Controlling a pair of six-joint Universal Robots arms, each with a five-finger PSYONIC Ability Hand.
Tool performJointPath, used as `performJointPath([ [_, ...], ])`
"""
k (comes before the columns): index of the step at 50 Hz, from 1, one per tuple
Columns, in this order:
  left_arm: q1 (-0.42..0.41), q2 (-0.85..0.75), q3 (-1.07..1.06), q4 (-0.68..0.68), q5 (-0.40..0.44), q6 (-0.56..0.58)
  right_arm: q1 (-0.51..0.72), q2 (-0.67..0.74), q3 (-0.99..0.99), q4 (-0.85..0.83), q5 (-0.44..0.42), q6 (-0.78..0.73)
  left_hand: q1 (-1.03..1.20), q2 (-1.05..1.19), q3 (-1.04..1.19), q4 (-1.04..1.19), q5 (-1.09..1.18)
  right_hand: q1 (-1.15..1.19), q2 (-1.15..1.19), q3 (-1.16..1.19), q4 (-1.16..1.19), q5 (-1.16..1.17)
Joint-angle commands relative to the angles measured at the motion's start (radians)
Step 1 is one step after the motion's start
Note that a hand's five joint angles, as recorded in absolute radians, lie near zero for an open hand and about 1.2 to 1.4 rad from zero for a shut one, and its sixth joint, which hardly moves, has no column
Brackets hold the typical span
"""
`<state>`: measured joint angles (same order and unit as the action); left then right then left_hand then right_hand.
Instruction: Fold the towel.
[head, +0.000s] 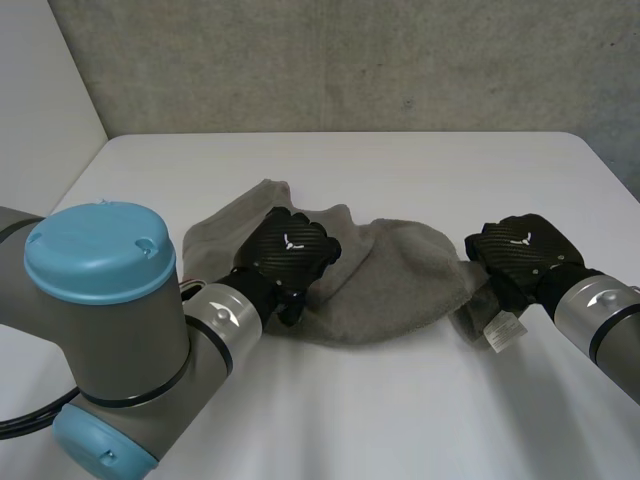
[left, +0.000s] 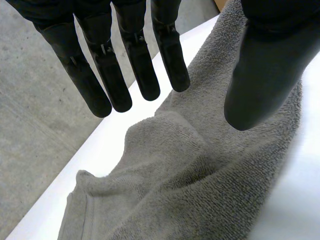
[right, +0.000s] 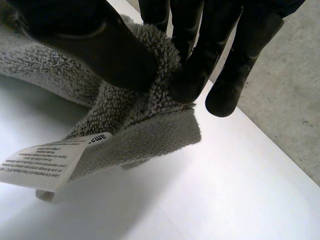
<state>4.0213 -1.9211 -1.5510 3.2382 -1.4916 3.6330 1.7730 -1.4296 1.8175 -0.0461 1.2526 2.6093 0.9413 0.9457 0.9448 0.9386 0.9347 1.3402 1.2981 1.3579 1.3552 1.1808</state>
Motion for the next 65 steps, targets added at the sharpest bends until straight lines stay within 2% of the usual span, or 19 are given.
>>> performJointPath([
  [1, 0.031, 0.088, -0.164, 0.002, -0.019, -0.097, -0.087, -0.084, 0.098, 0.034, -0.012, -0.057, 0.121, 0.116, 0.117, 0.123, -0.047, -0.225, -0.183, -0.242, -0.24, -0.24],
  [5, 0.036, 0.085, -0.179, 0.005, -0.019, -0.097, -0.09, -0.084, 0.098, 0.034, -0.015, -0.055, 0.097, 0.093, 0.094, 0.1, -0.071, -0.228, -0.186, -0.245, -0.243, -0.243],
  [9, 0.065, 0.076, -0.198, 0.025, -0.021, -0.096, -0.102, -0.088, 0.088, 0.034, -0.016, -0.058, -0.134, -0.138, -0.137, -0.131, -0.302, -0.236, -0.194, -0.254, -0.251, -0.252],
  [10, 0.065, 0.076, -0.198, 0.025, -0.021, -0.096, -0.103, -0.088, 0.088, 0.034, -0.016, -0.058, -0.135, -0.139, -0.138, -0.132, -0.303, -0.236, -0.194, -0.254, -0.251, -0.252],
  [12, 0.106, 0.067, -0.198, 0.031, -0.021, -0.096, -0.133, -0.095, 0.082, 0.034, -0.016, -0.06, -0.251, -0.256, -0.255, -0.249, -0.419, -0.242, -0.2, -0.26, -0.257, -0.257],
  [13, 0.107, 0.067, -0.198, 0.031, -0.021, -0.096, -0.133, -0.095, 0.082, 0.034, -0.016, -0.06, -0.252, -0.257, -0.256, -0.249, -0.42, -0.242, -0.2, -0.26, -0.257, -0.257],
  [19, 0.227, 0.028, -0.192, 0.031, -0.013, -0.08, -0.176, -0.095, 0.077, 0.026, -0.018, -0.066, -0.393, -0.397, -0.396, -0.39, -0.561, -0.245, -0.203, -0.263, -0.26, -0.26],
  [23, 0.32, -0.036, -0.172, 0.032, -0.009, -0.08, -0.187, -0.094, 0.08, 0.025, -0.021, -0.071, -0.396, -0.4, -0.4, -0.393, -0.564, -0.245, -0.203, -0.263, -0.26, -0.26],
  [28, 0.369, -0.097, -0.14, 0.032, -0.007, -0.08, -0.182, -0.088, 0.082, 0.023, -0.021, -0.072, -0.393, -0.397, -0.397, -0.39, -0.561, -0.245, -0.203, -0.263, -0.26, -0.26],
  [37, 0.377, -0.168, -0.098, 0.04, -0.006, -0.082, -0.178, -0.084, 0.088, 0.02, -0.019, -0.072, -0.373, -0.377, -0.376, -0.37, -0.541, -0.245, -0.203, -0.263, -0.26, -0.26],
  [54, 0.352, -0.211, -0.064, 0.124, 0.01, -0.085, -0.178, -0.083, 0.098, 0.02, -0.016, -0.071, -0.164, -0.168, -0.168, -0.161, -0.332, -0.245, -0.203, -0.263, -0.26, -0.26],
  [56, 0.347, -0.214, -0.064, 0.126, 0.008, -0.089, -0.176, -0.083, 0.098, 0.019, -0.016, -0.071, 0.014, 0.01, 0.01, 0.017, -0.154, -0.245, -0.203, -0.263, -0.26, -0.26],
  [57, 0.347, -0.214, -0.064, 0.126, 0.008, -0.089, -0.176, -0.083, 0.098, 0.019, -0.016, -0.071, 0.015, 0.011, 0.011, 0.018, -0.153, -0.245, -0.203, -0.263, -0.26, -0.26],
  [58, 0.344, -0.214, -0.064, 0.126, 0.008, -0.091, -0.176, -0.08, 0.098, 0.019, -0.016, -0.071, 0.157, 0.153, 0.154, 0.16, -0.011, -0.245, -0.203, -0.263, -0.26, -0.26],
  [59, 0.344, -0.214, -0.064, 0.126, 0.008, -0.091, -0.176, -0.08, 0.098, 0.019, -0.016, -0.071, 0.159, 0.154, 0.155, 0.162, -0.009, -0.245, -0.203, -0.263, -0.26, -0.26],
  [61, 0.34, -0.211, -0.061, 0.126, 0.007, -0.093, -0.178, -0.071, 0.095, 0.017, -0.016, -0.071, 0.454, 0.449, 0.45, 0.456, 0.286, -0.242, -0.2, -0.26, -0.257, -0.258],
  [65, 0.337, -0.196, -0.054, 0.121, 0.002, -0.094, -0.178, -0.072, 0.083, 0.017, -0.016, -0.069, 0.455, 0.451, 0.451, 0.458, 0.287, -0.231, -0.188, -0.248, -0.246, -0.246],
])
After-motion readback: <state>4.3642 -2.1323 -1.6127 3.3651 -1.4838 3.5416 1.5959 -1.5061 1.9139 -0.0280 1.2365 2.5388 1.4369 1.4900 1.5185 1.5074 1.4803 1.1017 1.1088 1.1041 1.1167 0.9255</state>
